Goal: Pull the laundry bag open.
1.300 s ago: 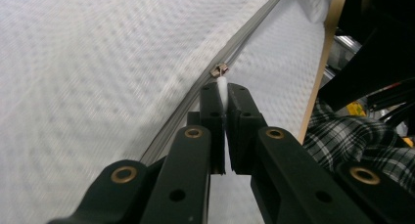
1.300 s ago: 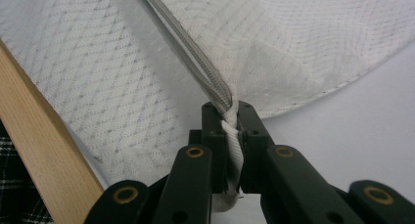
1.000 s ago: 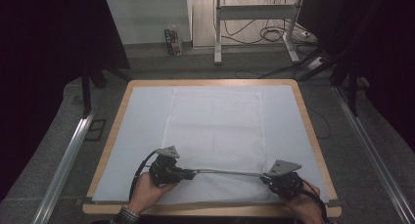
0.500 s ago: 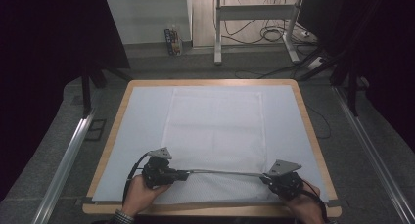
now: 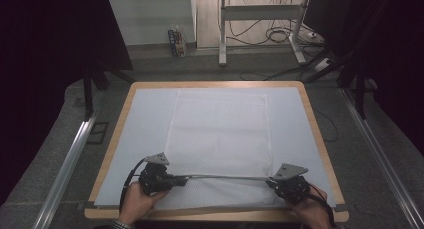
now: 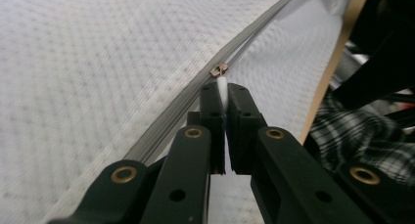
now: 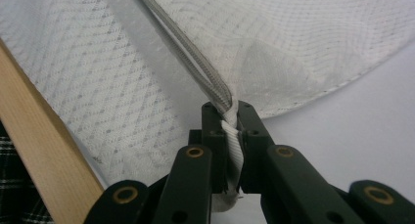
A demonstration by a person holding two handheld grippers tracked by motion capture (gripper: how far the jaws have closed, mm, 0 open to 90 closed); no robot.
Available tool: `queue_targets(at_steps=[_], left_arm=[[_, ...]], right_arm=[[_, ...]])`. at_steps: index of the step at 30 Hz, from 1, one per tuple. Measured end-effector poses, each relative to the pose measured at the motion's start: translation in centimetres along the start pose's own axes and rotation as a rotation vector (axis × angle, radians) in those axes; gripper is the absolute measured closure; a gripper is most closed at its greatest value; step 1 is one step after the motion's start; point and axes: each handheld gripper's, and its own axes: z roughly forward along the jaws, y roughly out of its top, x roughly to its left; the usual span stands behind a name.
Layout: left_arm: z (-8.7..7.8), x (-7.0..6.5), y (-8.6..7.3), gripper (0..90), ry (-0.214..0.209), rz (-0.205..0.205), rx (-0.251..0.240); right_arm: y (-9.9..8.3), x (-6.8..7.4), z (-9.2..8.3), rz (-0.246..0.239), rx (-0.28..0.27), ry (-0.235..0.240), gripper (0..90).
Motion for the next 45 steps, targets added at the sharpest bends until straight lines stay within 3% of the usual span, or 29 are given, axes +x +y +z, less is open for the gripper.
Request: queue_targets(at_steps=[13,20,24,25,36,39,45], left_arm=[[-1.7,0.8,-1.9,87.2,0.042,-0.059,-0.026],[-2.3,1.0,-2.6,87.2,0.070,-0.070,-0.027],[-2.6,1.1,-2.8,87.2,0.062,-0.079,-0.035],[-2.6,1.1,-2.9,87.2,0.084,-0.075,-0.026],[-3.4,1.6,-3.6,87.2,0.115,-0.094,-0.029],[-3.7,1.7,-3.9,87.2,0.100,-0.104,-0.042],[-4.0,1.9,-4.3,87.3,0.114,-0.118,-0.041]], right_arm=[[-0.1,-0.2,-0.1,0.010,0.003,-0.008,84.1],[-0.1,-0.2,-0.1,0.013,0.003,-0.012,84.2],[-0.2,-0.2,-0.1,0.019,0.001,-0.009,84.1],[-0.1,-0.2,-0.1,0.013,0.003,-0.010,84.1],[-0.2,-0.3,-0.1,0.023,0.006,-0.015,84.2],[-0.2,-0.4,-0.2,0.022,0.010,-0.012,84.2],[-0.2,-0.4,-0.1,0.020,0.012,-0.016,84.2]])
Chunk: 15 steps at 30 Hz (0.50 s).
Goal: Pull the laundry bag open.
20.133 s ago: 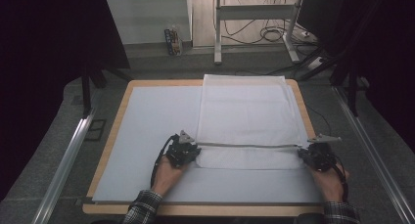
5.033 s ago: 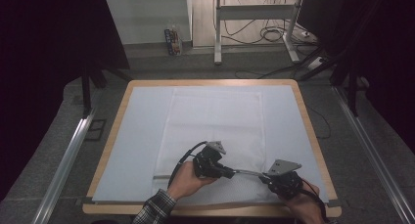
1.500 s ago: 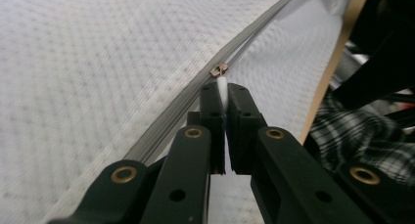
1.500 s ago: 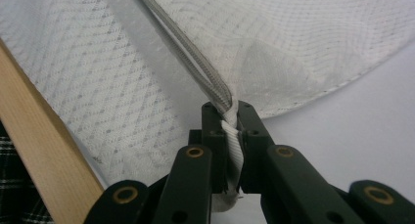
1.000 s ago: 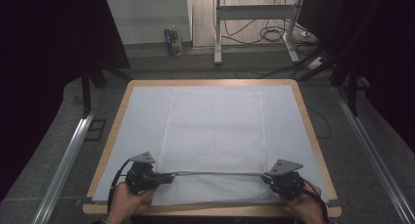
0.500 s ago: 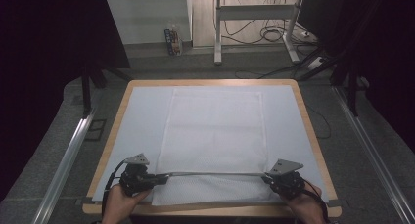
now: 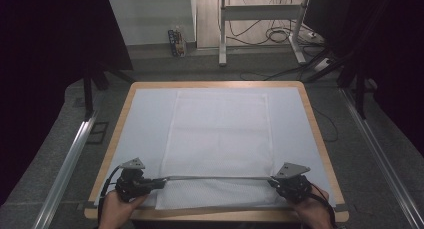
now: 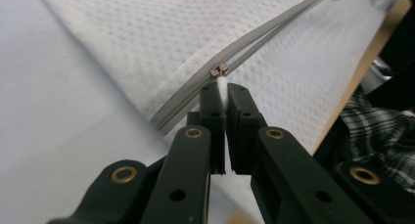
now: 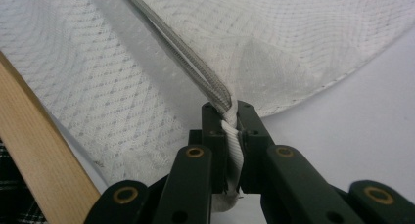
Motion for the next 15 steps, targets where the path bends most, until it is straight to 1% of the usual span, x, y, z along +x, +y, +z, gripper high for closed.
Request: queue_targets(at_steps=[1,2,3,5,6,7,8,9,10,15], left_arm=[[-0.1,0.1,0.0,87.2,-0.003,-0.001,-0.003],[-0.1,0.0,0.0,87.3,0.007,0.000,-0.001],[-0.1,0.0,0.0,87.3,0.007,0.000,-0.001],[-0.2,0.0,-0.1,87.3,0.043,0.004,0.010],[-0.3,0.1,-0.2,87.3,0.046,0.003,0.010],[-0.3,0.2,-0.3,87.3,0.038,0.000,0.005],[-0.4,0.2,-0.3,87.3,0.049,-0.001,0.004],[-0.4,0.2,-0.3,87.3,0.049,-0.001,0.004],[-0.6,0.3,-0.4,87.3,0.073,0.001,0.007],[-1.2,0.7,-0.7,87.3,0.081,-0.012,-0.008]], right_arm=[[0.0,0.0,0.0,0.001,0.001,-0.001,84.2],[0.0,0.0,0.0,0.000,0.001,0.000,84.2],[0.0,0.0,0.0,0.000,0.001,0.000,84.2],[0.0,0.1,0.0,-0.006,0.005,-0.002,84.2],[0.0,0.1,0.0,-0.007,0.004,-0.006,84.2],[0.0,0.1,0.0,-0.007,0.006,-0.003,84.2],[0.0,0.1,0.0,-0.007,0.005,-0.001,84.3],[0.0,0.1,0.0,-0.007,0.005,-0.001,84.3],[0.0,0.1,0.0,-0.012,0.006,-0.012,84.3],[0.0,0.0,-0.1,-0.003,0.005,-0.011,84.3]])
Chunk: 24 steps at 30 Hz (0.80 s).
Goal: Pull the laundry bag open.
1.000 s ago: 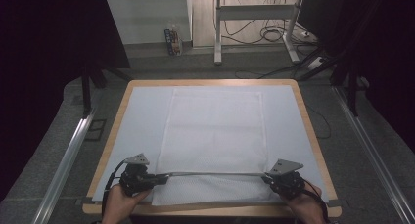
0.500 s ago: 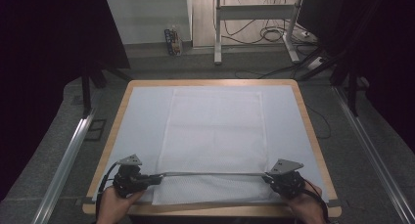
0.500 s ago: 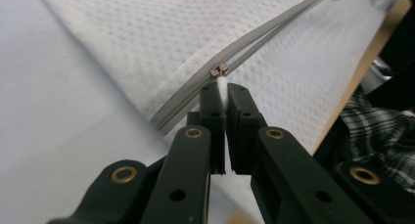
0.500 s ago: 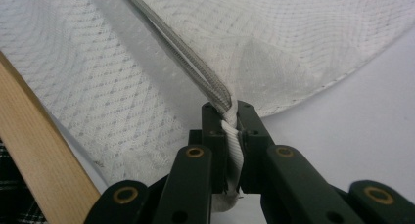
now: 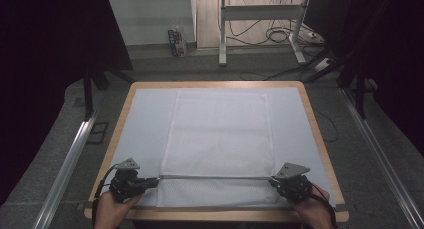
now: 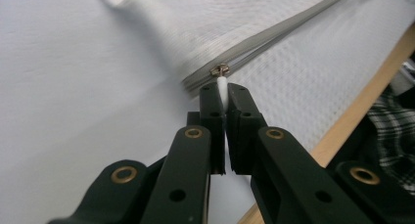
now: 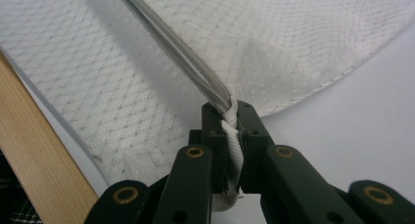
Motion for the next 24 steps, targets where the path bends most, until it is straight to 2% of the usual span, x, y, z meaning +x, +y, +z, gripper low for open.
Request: queue_targets(at_steps=[3,4,6,7,9,11,16,18,19,20,21,22,24], left_arm=[[-0.1,0.2,-0.2,87.3,0.000,-0.008,0.000],[-0.1,0.2,-0.2,87.3,0.020,-0.007,0.012],[0.0,0.2,-0.2,87.3,0.029,-0.009,0.016],[0.0,0.3,-0.2,87.3,0.054,-0.012,0.021],[-0.1,0.6,-0.3,87.3,0.035,-0.031,0.013],[0.0,0.5,-0.2,87.4,0.056,-0.025,0.022],[0.4,0.5,-0.3,87.2,0.054,-0.022,0.045],[0.6,0.4,-0.3,86.9,0.060,-0.014,0.047],[0.6,0.3,-0.3,86.7,0.061,-0.013,0.047],[0.6,0.3,-0.3,86.7,0.064,-0.012,0.048],[0.7,0.2,-0.3,86.4,0.069,-0.008,0.047],[0.8,0.2,-0.4,85.9,0.075,-0.003,0.051],[0.9,0.2,-0.4,85.7,0.078,-0.001,0.054]], right_arm=[[0.0,-0.1,0.0,0.004,0.000,0.003,84.3],[0.0,0.0,0.0,0.001,0.000,0.003,84.3],[0.0,-0.1,0.0,0.002,0.002,0.004,84.3],[0.0,-0.1,0.0,0.005,0.004,0.004,84.3],[-0.1,-0.1,0.0,0.006,0.003,0.006,84.4],[-0.1,0.0,0.1,0.004,0.009,0.011,84.3],[-0.2,-0.1,0.2,0.003,0.013,0.021,83.5],[-0.3,-0.1,0.3,0.008,0.017,0.035,80.6],[-0.4,-0.2,0.2,0.023,0.014,0.054,73.3],[-0.4,-0.2,0.2,0.023,0.014,0.054,73.3],[-0.5,-0.3,0.2,0.032,0.013,0.065,68.9],[-0.8,-0.5,0.0,0.054,0.017,0.081,58.6],[-0.9,-0.5,0.0,0.056,0.017,0.086,55.5]])
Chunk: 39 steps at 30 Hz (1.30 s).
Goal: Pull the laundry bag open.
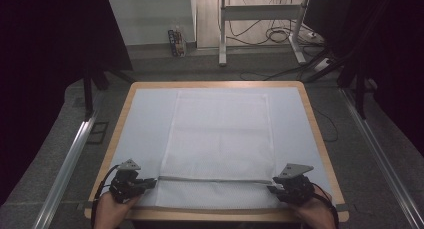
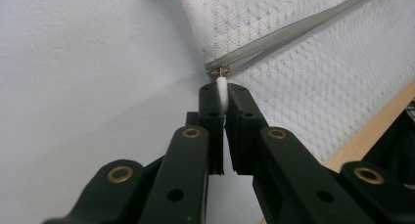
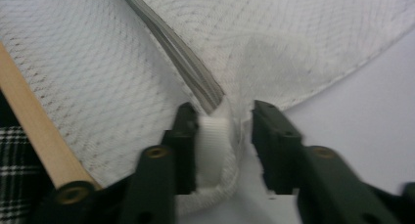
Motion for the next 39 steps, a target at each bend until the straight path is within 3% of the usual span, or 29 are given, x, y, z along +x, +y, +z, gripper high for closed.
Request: queue_targets(at_steps=[1,7,12,17,20,22,23,27,34,39], left_arm=[[0.2,-0.1,0.0,85.6,0.008,0.010,0.012],[0.3,-0.3,-0.2,85.8,0.022,0.021,0.028],[0.2,-0.2,-0.5,85.6,0.014,0.013,0.030],[0.3,-0.4,-0.4,84.5,0.027,0.024,0.026],[0.3,-0.4,-0.4,73.0,0.032,0.035,0.009],[0.3,-0.6,-0.3,70.4,0.035,0.060,-0.010],[0.4,-1.0,-0.3,59.7,0.053,0.082,-0.029],[0.6,-1.3,-0.2,43.4,0.091,0.123,-0.053],[0.3,-1.4,-0.2,25.7,0.115,0.124,-0.093],[-0.6,-1.5,-0.3,18.3,0.107,0.101,-0.129]], right_arm=[[-0.2,0.0,-0.1,0.005,0.006,0.005,48.9],[-0.8,0.0,-0.5,-0.004,0.023,-0.001,39.6],[-1.5,-0.2,-0.7,-0.013,0.041,-0.007,37.3],[-1.9,-0.5,-1.1,0.006,0.020,0.000,35.1],[-1.7,-0.4,-0.9,-0.001,0.009,-0.011,29.1],[-1.7,-0.4,-0.8,0.000,0.006,-0.012,26.6],[-1.6,-0.4,-0.7,0.009,-0.008,-0.011,22.6],[-1.4,-0.5,-0.8,0.024,-0.045,-0.016,16.6],[-1.2,-0.7,-1.1,0.045,-0.092,-0.006,10.1],[-1.3,-1.1,-1.8,0.053,-0.141,-0.034,4.4]])
